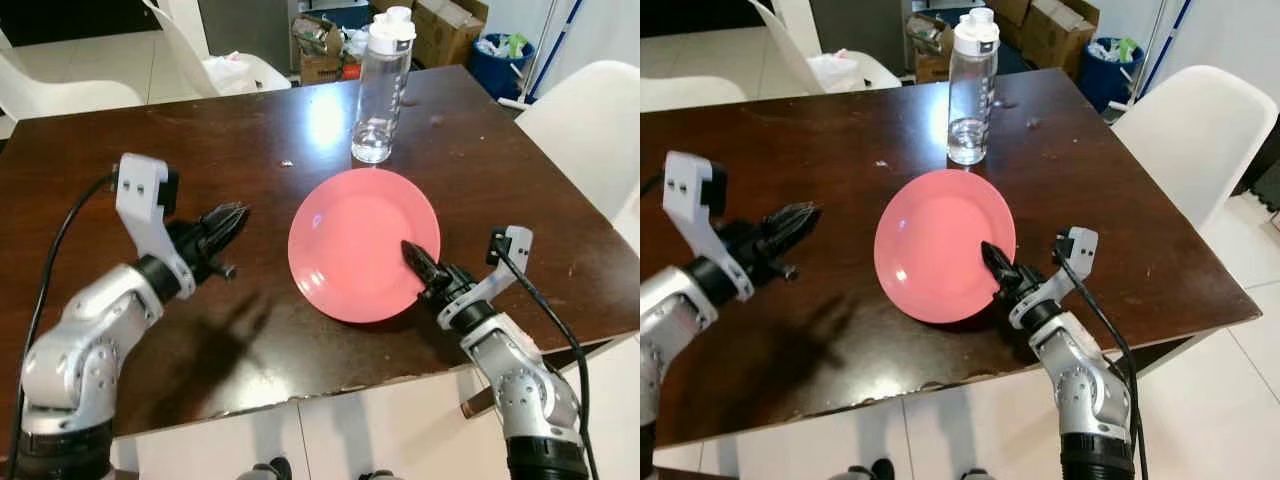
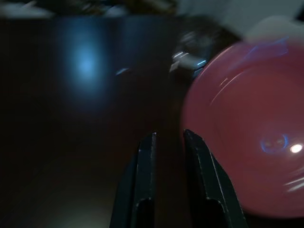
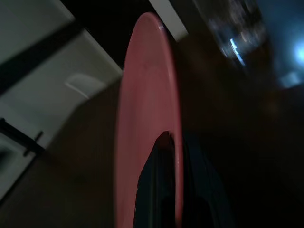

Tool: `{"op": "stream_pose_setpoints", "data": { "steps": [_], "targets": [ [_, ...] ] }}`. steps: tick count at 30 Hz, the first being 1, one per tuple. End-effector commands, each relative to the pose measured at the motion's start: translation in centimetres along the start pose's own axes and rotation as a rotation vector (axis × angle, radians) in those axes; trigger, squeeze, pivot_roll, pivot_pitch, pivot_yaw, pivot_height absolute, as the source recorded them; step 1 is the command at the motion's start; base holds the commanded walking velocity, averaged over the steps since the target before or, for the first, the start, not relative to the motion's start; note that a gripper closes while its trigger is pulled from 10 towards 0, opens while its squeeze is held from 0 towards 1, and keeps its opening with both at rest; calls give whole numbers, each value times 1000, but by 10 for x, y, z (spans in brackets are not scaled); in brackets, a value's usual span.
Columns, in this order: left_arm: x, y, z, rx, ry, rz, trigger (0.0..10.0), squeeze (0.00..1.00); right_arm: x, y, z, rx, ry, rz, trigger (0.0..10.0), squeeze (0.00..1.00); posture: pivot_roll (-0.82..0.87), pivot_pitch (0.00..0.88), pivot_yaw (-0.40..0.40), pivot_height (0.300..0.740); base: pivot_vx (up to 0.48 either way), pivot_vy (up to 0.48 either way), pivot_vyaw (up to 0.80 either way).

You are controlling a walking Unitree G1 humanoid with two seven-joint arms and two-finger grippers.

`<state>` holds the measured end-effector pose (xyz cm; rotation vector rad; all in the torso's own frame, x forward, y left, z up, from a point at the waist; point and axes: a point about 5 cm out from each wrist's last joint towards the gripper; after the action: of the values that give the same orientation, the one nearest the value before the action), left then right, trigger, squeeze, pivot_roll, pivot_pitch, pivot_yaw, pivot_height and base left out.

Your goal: Setting the table

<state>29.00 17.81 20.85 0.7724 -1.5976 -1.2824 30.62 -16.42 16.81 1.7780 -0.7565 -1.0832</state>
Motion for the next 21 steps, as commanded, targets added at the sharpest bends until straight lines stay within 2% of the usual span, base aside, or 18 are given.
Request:
{"op": "stream_pose_setpoints", "data": {
  "steps": [1,2,3,4,6,8,10,11,12,13,15,19,20,21],
  "targets": [
    [-12,-6,4,1,116,-20,10000,0,-8,8,1,45,7,-27,10000,0,-30,104,92,740,0,0,0],
    [-16,-10,7,-4,172,-31,10000,0,-15,16,1,89,22,-76,10000,0,-32,101,92,740,0,0,0],
    [-20,-16,11,-19,228,-21,10000,0,-26,27,2,160,62,-195,10000,0,-38,96,87,740,0,0,0],
    [-21,-18,12,-22,248,-35,10000,0,-32,32,2,191,80,-244,10000,0,-39,94,86,740,0,0,0],
    [-22,-19,12,-21,277,-55,10000,0,-40,37,3,222,108,-308,10000,0,-40,88,82,740,0,0,0],
    [-24,-19,12,-17,303,-75,10000,0,-44,38,4,237,116,-328,10000,0,-40,87,81,740,0,0,0],
    [-29,-16,13,5,354,-121,10000,0,-49,36,5,253,116,-402,10000,0,-42,79,75,740,0,0,0],
    [-29,-16,13,5,354,-121,10000,0,-49,36,5,253,116,-402,10000,0,-42,79,75,740,0,0,0],
    [-30,-11,14,40,372,-124,10000,0,-51,31,9,249,102,-468,10000,0,-39,74,71,740,0,0,0],
    [-29,-9,15,53,369,-113,10000,0,-52,27,11,239,97,-486,10000,0,-37,69,70,740,0,0,0],
    [-26,-7,18,74,364,-59,10000,0,-50,17,16,198,73,-491,10000,0,-34,64,70,740,0,0,0],
    [-32,-12,32,109,421,194,10000,0,-48,3,28,142,49,-561,10000,0,-33,57,66,740,0,0,0],
    [-36,-17,42,128,435,281,10000,0,-50,-2,33,117,51,-576,10000,0,-34,56,65,740,0,0,0],
    [-36,-17,42,128,435,281,10000,0,-50,-2,33,117,51,-576,10000,0,-34,56,65,740,0,0,0]
  ]
}}
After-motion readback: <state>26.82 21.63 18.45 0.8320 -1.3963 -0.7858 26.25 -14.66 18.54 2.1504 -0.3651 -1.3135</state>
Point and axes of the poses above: a point about 5 cm out from each wrist's last joint towards the gripper, its own z axis pointing back from the gripper into the wrist, its own y axis along the axis of the wrist's last joint, x = y × z, and after that the axes turned 8 degrees about z, right-handed
